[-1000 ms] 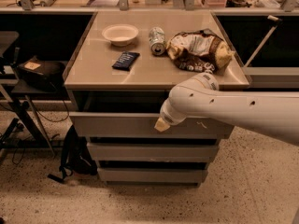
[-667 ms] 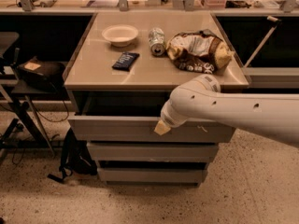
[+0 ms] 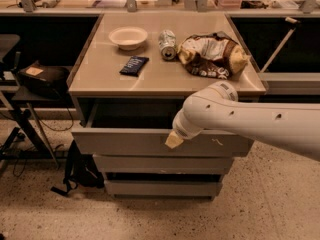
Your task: Open top drawer
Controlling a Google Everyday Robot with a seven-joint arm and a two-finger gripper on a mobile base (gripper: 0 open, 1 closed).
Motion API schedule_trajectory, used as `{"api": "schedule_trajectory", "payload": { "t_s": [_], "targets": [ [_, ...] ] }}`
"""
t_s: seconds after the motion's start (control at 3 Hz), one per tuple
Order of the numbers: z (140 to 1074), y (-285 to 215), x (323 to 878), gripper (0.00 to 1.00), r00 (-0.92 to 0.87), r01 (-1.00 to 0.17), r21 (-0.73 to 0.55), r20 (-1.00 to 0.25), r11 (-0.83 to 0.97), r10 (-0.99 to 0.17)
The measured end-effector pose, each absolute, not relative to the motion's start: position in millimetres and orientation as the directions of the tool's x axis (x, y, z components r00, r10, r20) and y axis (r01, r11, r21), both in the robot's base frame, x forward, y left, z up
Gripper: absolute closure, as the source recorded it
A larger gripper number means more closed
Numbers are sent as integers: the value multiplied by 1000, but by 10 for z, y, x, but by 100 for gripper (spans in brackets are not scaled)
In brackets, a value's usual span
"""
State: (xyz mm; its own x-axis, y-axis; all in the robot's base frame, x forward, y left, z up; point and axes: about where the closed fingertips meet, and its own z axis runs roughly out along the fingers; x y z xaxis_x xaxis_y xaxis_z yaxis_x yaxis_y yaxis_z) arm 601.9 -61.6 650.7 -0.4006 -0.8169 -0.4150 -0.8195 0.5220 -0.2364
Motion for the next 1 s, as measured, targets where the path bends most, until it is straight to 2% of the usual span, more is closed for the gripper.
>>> {"api": "schedule_trajectory", "payload": {
  "t_s": [1.0],
  "targets": [
    [6622,-751,5594,100,-403,-810,-249,-420,530,-813]
  ]
}}
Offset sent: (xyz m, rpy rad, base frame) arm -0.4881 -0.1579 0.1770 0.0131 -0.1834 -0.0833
